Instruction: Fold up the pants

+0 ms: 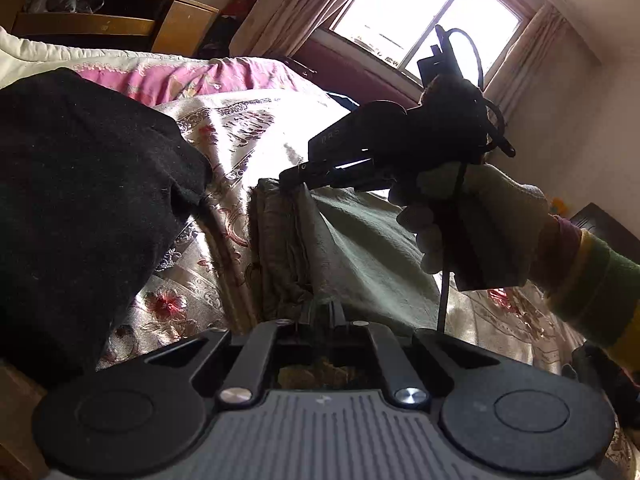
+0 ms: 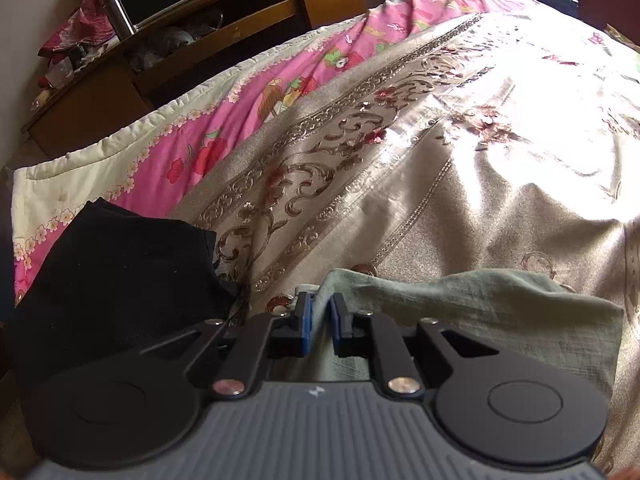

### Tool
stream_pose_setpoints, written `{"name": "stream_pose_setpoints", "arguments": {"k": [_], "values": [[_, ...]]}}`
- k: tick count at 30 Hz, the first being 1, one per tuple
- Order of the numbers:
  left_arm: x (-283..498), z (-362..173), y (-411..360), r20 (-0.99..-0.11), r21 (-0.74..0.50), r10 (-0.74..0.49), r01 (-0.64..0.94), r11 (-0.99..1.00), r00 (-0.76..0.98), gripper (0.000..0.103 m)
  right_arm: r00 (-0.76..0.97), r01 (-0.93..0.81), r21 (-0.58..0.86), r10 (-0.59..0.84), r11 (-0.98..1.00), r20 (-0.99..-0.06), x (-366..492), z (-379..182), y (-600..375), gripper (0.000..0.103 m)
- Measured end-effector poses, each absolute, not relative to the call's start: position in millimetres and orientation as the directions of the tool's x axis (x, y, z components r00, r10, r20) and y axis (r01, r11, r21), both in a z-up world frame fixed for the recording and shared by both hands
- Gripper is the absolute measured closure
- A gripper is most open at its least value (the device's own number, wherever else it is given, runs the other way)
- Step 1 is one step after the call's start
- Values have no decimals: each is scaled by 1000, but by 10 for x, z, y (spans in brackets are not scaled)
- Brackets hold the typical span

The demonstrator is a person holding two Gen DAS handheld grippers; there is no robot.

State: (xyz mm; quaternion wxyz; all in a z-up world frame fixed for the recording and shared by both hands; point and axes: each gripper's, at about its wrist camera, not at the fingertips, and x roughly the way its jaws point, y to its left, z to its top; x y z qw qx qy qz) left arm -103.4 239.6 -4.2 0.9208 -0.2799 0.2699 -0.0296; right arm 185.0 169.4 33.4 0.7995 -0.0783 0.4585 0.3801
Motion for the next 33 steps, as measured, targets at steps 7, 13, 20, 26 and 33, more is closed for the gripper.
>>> {"name": "stream_pose_setpoints", "arguments": {"k": [7,13,20,26,33], "values": [[-870,149,2350,-422,-529,-256,-7,848,869,77,262,-702,233,548,673,-794,1793,344,1823,96],[-675,12,2242,-521,-512,-292,-20,858,802,70,311,-717,157,514,679,-800,1633,526,1667,92],[-753,64,2227,-518,-463,-239,-35,886,821,62,412,-674,160,547,721,-729,1519,753,1398,78],[-668,-12,2211,-550,-454,-241,-44,890,800,57,405,-659,158,524,735,-750,1544,750,1415,69],[-625,-5,2159,-556,-466,-257,-41,884,790,56,318,-634,165,448,756,-836,1566,400,1595,69]]}}
